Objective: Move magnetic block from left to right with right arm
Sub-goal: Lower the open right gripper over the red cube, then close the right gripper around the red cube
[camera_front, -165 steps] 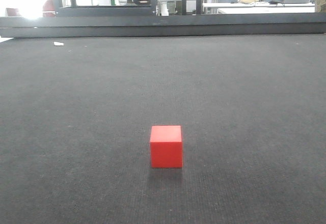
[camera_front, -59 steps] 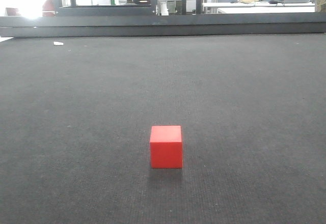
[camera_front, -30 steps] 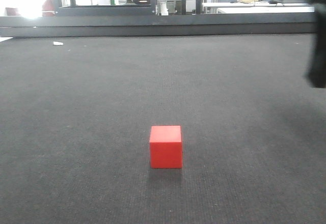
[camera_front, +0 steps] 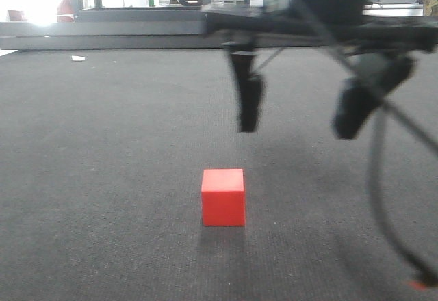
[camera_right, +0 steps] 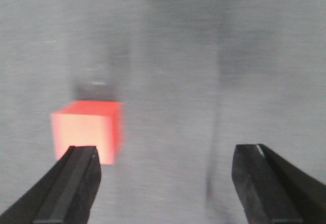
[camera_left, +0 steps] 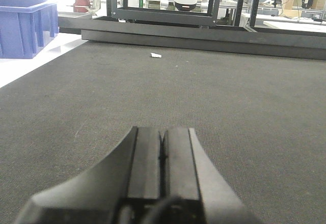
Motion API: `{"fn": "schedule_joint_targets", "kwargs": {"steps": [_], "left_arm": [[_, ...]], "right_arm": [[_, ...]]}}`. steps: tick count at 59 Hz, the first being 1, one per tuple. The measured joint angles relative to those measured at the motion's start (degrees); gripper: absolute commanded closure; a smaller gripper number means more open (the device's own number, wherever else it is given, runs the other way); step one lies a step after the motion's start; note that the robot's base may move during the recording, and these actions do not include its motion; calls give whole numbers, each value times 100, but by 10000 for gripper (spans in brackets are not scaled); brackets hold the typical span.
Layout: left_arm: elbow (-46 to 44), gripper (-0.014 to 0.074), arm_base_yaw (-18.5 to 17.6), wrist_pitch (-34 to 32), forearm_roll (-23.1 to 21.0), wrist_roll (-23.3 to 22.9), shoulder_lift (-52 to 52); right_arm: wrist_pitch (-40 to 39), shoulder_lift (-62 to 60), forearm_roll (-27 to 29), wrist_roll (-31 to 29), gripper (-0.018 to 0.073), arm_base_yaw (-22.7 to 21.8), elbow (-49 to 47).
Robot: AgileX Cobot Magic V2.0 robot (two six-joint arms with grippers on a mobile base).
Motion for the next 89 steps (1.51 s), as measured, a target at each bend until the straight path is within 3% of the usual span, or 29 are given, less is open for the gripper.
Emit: {"fn": "schedule_joint_targets", "kwargs": {"steps": [24,89], "left_arm": [[0,713,0,0,0,0,0],[0,712,0,0,0,0,0]], "right_arm": [[38,873,34,379,-65,692,-441],[9,1363,-84,695,-64,739,-728]]}}
